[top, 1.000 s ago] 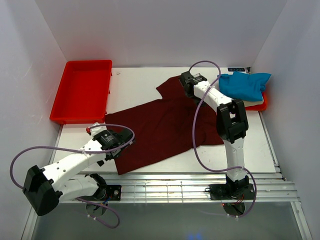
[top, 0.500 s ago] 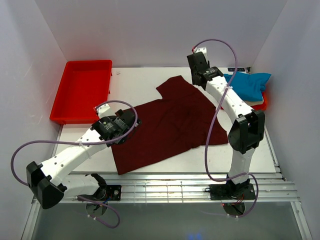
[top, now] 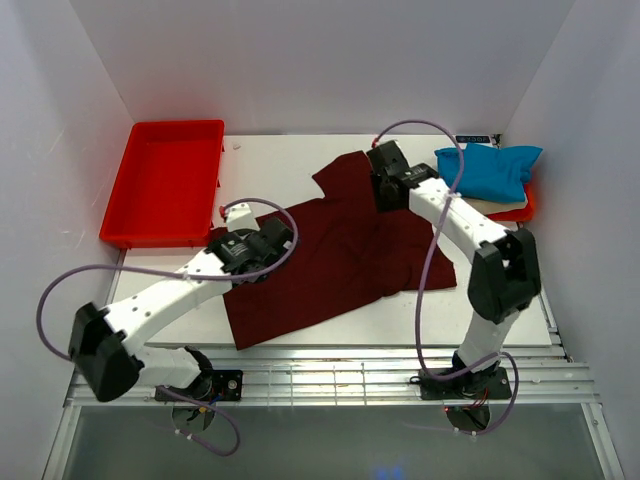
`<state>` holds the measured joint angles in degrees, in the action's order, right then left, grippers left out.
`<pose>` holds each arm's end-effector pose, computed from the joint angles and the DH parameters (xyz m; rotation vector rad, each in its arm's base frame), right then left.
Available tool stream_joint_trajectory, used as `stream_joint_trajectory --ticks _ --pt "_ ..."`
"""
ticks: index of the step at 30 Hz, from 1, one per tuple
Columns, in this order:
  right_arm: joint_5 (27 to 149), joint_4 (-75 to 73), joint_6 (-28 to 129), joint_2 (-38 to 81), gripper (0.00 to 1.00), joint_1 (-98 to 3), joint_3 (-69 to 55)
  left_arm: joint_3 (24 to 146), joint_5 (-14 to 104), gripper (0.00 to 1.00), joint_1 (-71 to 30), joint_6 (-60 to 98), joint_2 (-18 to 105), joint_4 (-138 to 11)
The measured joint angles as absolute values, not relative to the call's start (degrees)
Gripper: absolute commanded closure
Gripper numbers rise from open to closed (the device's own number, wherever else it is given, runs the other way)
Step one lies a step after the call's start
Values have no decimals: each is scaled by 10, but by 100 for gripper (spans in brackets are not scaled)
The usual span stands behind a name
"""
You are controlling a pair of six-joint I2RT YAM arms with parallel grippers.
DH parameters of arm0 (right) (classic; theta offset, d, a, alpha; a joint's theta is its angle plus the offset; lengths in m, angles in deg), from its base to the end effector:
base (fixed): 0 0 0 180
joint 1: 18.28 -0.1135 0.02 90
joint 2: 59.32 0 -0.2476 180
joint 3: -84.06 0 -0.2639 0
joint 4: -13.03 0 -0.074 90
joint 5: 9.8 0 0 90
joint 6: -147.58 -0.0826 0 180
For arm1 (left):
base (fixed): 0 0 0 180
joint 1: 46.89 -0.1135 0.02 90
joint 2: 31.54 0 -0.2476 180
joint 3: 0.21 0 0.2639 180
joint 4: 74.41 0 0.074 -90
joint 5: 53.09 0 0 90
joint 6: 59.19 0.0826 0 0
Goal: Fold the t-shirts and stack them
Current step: Fold the tshirt
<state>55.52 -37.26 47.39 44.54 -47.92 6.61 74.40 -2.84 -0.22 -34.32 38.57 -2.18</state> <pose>0.3958 0.1855 0.2310 -0.2220 2.3625 -0.2060 0.2106 -0.1463 0.2398 -0.5439 2.3010 0.0936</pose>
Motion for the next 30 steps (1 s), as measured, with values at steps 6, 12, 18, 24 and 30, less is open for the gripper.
stream_joint_trajectory --ticks 6,12,18,24,30 --pt "575 -388 451 283 92 -441 -76 722 33 80 -2 -296 491 -105" --pt "605 -388 443 214 92 -406 -146 676 63 100 -2 -261 453 -151" --pt "640 -385 438 248 92 -391 -159 635 86 100 -2 -254 434 -175" --pt "654 -394 428 304 92 -382 -172 586 128 100 -2 -269 445 -184" --pt "658 -403 421 362 92 -380 -181 583 146 100 -2 -266 502 -188"
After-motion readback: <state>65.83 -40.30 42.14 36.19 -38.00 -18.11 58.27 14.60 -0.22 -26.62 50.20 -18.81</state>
